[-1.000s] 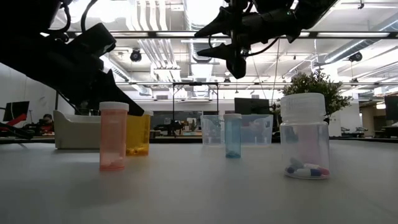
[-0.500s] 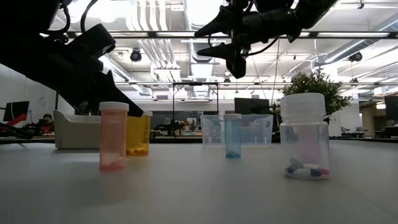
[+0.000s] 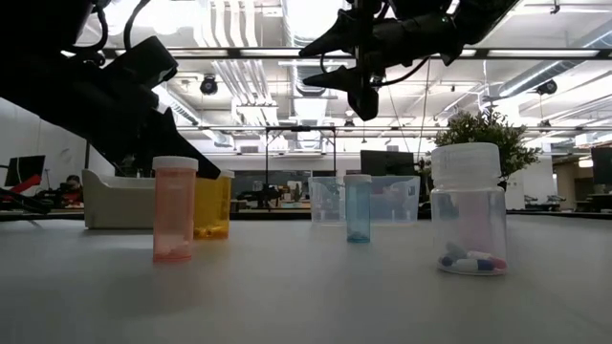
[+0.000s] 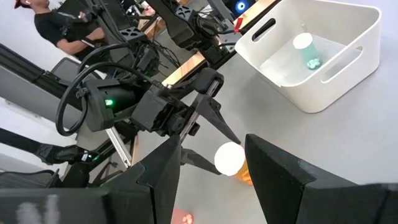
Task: Pick and place medicine bottles into bin by pill shape (circle, oval)
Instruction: Put the big orange pill bottle into the transparent bin
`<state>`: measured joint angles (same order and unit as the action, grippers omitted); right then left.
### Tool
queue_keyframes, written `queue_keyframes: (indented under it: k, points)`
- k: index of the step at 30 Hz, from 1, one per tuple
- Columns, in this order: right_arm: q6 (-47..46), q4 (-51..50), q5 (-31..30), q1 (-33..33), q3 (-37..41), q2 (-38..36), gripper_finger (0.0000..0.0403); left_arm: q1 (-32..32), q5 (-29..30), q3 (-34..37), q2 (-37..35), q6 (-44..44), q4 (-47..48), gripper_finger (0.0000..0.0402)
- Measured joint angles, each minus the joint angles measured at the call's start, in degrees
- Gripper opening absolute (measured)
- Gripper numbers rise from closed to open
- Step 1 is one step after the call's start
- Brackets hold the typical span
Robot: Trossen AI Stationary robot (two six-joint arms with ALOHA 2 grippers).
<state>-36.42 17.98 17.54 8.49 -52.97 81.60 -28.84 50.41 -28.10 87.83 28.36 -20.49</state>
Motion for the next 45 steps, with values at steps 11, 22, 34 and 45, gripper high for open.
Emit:
queue_keyframes:
  k: [11,22,34,45]
  points:
    - [0.02,-0.11,0.0,0.0,-0.02,0.0,0.0173,-0.02,-0.59,0.11,-0.65,0.0,0.0,0.0213]
    - [0.34,-0.11,-0.02,-0.76,-0.02,0.0,0.0173,0.0,-0.57,0.39,-0.65,1.29,0.07,0.0213]
    - [0.48,-0.1,-0.02,-0.76,-0.02,0.02,0.0173,0.0,-0.52,0.39,-0.65,1.29,0.07,0.0214]
    - [0.7,-0.1,-0.02,-0.76,-0.02,0.02,0.0173,0.0,-0.5,0.39,-0.65,1.25,0.12,0.0279]
